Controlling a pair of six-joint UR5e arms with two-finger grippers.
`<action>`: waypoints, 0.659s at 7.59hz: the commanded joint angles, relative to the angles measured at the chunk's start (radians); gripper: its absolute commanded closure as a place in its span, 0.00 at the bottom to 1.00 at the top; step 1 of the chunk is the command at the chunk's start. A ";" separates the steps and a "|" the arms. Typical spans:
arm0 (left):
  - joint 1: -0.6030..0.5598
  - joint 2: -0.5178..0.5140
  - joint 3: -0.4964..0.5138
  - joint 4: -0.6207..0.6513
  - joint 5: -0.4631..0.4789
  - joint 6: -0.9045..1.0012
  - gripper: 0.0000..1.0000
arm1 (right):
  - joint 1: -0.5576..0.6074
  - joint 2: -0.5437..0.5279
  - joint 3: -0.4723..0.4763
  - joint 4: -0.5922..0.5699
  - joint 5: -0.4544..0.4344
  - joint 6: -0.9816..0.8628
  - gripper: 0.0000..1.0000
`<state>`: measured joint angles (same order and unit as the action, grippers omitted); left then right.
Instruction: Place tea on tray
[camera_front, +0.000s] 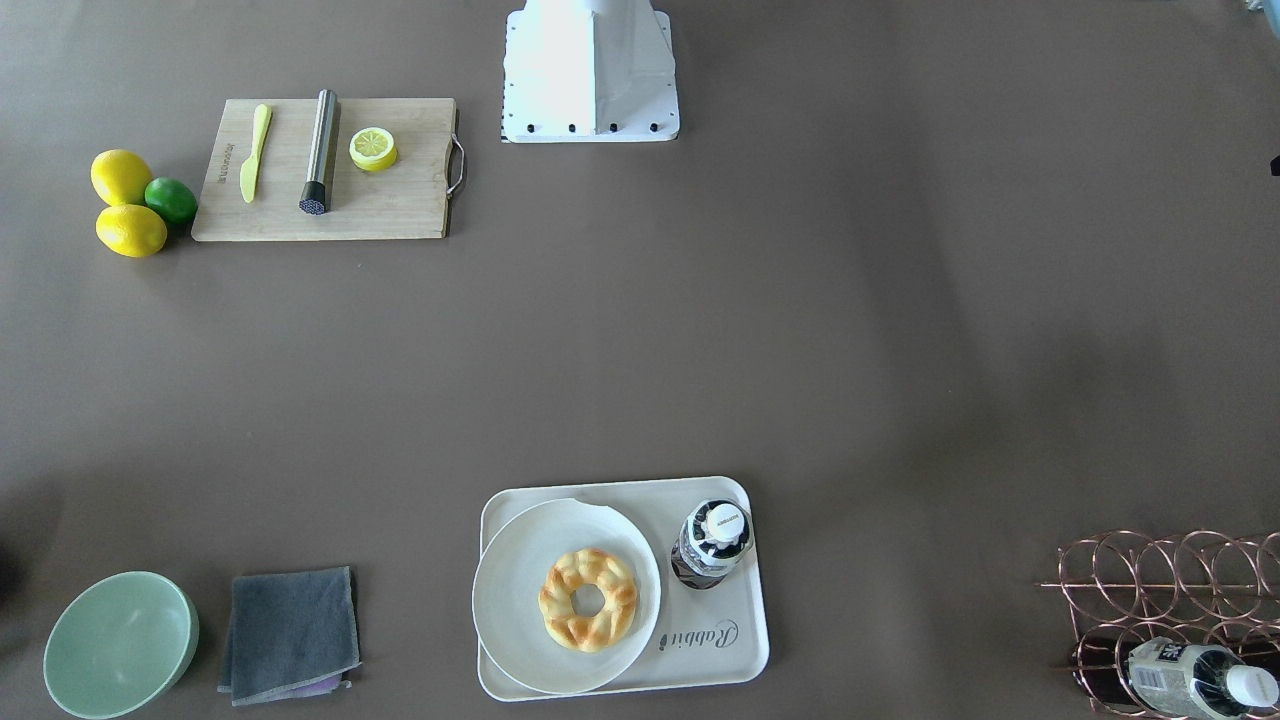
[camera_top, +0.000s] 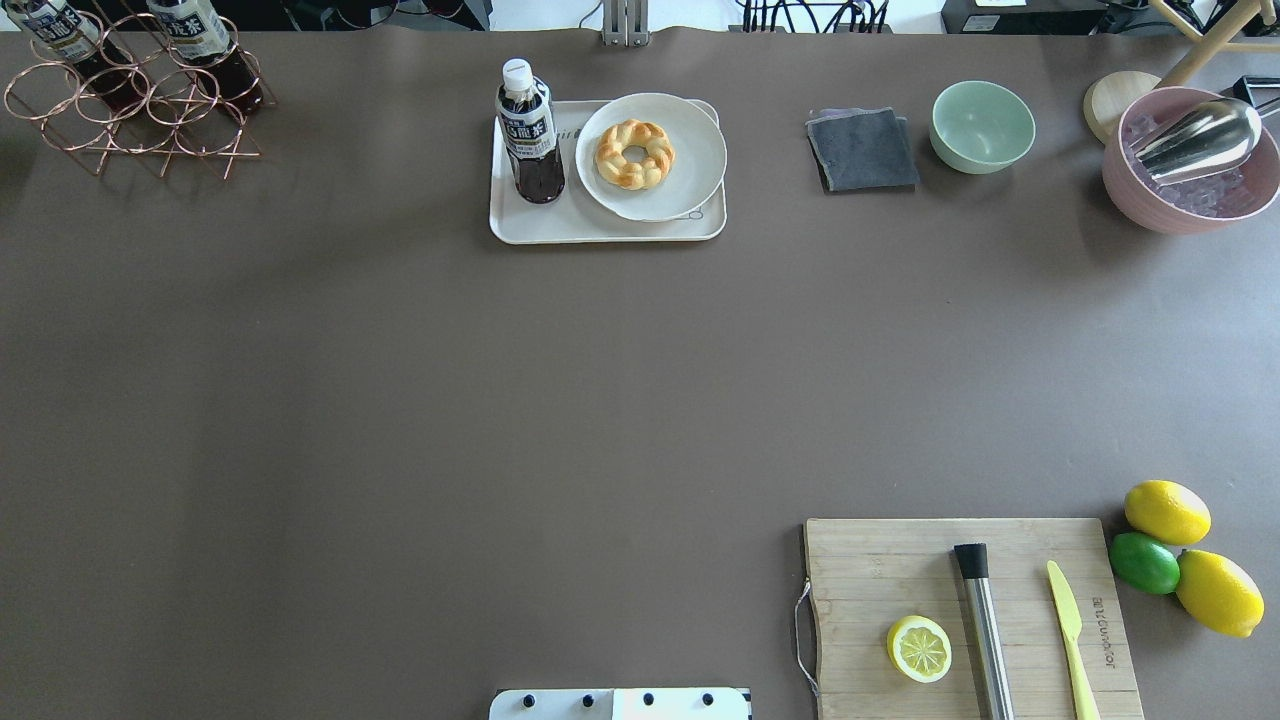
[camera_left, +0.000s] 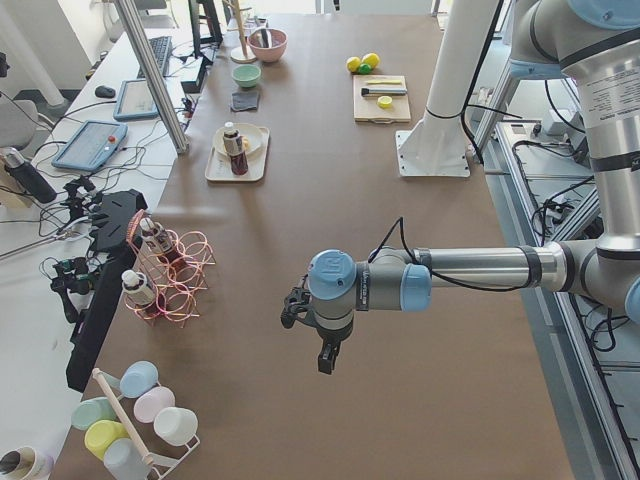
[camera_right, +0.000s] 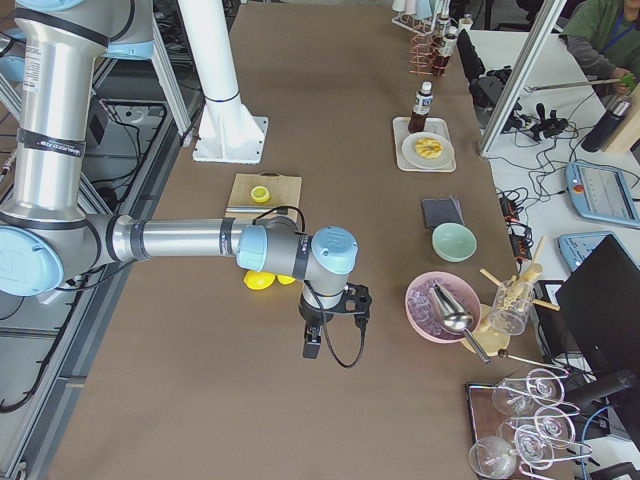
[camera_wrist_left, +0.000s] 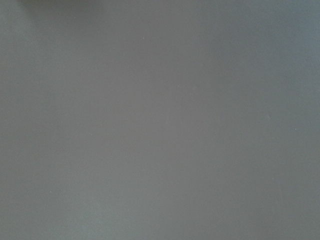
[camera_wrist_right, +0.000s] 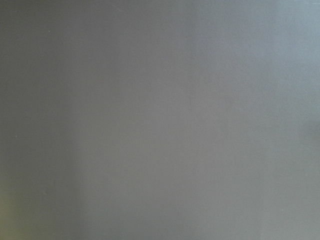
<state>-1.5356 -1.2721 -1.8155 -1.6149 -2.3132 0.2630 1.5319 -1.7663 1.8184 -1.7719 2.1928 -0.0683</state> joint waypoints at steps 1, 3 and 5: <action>0.000 -0.001 -0.002 -0.002 0.000 0.001 0.02 | 0.026 -0.002 0.007 0.000 -0.001 -0.002 0.00; 0.000 0.000 -0.004 -0.016 -0.002 0.001 0.02 | 0.045 -0.008 0.007 0.000 -0.002 0.001 0.00; 0.000 0.000 -0.004 -0.016 0.000 0.001 0.02 | 0.045 -0.007 0.007 0.000 -0.016 0.002 0.00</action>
<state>-1.5355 -1.2721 -1.8191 -1.6278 -2.3146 0.2638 1.5738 -1.7733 1.8251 -1.7718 2.1859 -0.0677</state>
